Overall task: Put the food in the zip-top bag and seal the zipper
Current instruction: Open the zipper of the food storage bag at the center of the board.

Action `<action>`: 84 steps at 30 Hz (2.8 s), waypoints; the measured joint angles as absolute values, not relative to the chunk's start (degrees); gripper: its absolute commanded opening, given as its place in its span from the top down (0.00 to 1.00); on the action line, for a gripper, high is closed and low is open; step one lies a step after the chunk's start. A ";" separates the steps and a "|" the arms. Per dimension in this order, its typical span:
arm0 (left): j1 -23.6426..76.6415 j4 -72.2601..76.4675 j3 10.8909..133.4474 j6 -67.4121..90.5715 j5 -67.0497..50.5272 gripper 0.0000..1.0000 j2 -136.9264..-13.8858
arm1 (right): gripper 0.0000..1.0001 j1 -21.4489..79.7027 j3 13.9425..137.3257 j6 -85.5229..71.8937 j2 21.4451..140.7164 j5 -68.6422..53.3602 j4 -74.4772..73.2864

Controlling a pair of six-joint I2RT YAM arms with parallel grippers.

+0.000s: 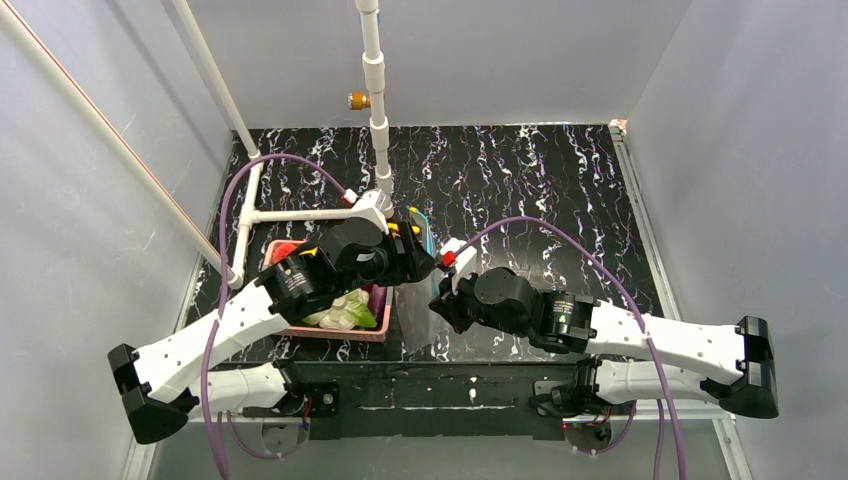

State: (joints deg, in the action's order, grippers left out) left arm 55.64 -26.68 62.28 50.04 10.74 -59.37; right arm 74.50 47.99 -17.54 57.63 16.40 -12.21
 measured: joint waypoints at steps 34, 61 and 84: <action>55.64 -27.94 62.13 49.45 12.62 0.58 -61.76 | 0.99 74.50 48.25 -17.12 57.82 15.92 -12.36; 55.64 -29.98 66.41 48.71 11.70 0.78 -66.52 | 0.99 75.46 49.60 -12.88 60.29 16.36 -13.69; 55.64 -23.66 56.12 52.80 18.90 1.00 -60.51 | 0.02 69.82 63.96 -33.67 58.00 15.84 -35.79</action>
